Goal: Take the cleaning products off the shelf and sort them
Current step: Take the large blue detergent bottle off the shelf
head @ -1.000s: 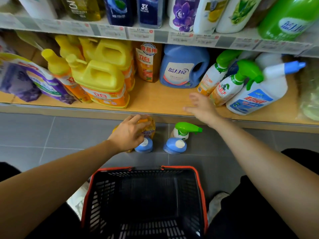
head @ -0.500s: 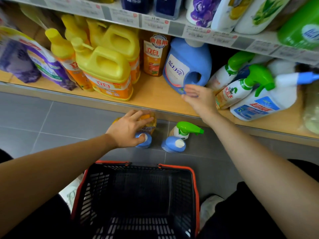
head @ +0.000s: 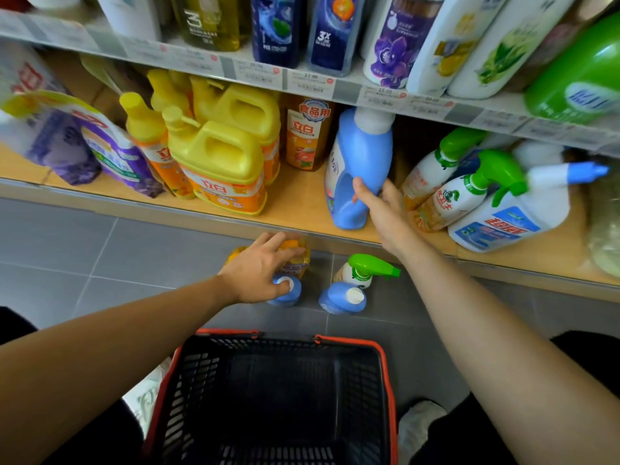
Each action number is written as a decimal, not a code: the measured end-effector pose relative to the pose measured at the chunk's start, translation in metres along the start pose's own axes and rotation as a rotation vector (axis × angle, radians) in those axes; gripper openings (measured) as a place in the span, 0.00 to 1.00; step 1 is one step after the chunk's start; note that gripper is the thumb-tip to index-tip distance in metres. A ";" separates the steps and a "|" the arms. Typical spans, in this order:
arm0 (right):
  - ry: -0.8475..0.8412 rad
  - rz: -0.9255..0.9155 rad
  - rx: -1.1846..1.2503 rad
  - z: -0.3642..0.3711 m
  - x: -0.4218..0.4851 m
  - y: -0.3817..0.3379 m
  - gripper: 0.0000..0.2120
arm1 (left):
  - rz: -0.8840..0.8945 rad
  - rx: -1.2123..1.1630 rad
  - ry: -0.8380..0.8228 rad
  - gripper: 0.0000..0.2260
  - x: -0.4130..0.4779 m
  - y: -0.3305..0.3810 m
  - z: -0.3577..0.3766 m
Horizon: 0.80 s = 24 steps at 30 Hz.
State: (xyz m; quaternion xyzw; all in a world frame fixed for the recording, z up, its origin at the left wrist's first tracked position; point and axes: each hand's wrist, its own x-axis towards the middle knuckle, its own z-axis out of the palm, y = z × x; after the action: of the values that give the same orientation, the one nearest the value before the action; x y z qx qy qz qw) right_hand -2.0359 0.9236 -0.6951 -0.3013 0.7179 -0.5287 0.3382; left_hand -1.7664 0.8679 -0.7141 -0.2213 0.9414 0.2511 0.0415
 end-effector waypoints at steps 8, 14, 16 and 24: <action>-0.105 -0.123 -0.131 -0.005 -0.029 -0.016 0.11 | -0.022 -0.016 0.070 0.25 -0.004 0.008 -0.016; -0.090 -0.209 -0.328 -0.003 -0.030 -0.045 0.13 | -0.252 -0.371 0.415 0.19 0.000 0.019 -0.067; -0.077 -0.220 -0.406 -0.006 -0.028 -0.053 0.14 | -0.320 -0.506 0.467 0.20 0.000 0.020 -0.083; -0.091 -0.319 -0.420 -0.023 -0.070 -0.078 0.20 | -0.298 -0.868 0.545 0.32 -0.010 0.036 -0.138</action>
State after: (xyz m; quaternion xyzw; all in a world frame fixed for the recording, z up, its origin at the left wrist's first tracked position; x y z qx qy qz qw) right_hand -2.0074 0.9714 -0.6036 -0.4975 0.7395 -0.4006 0.2126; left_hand -1.7688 0.8320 -0.5759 -0.4066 0.6860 0.5422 -0.2647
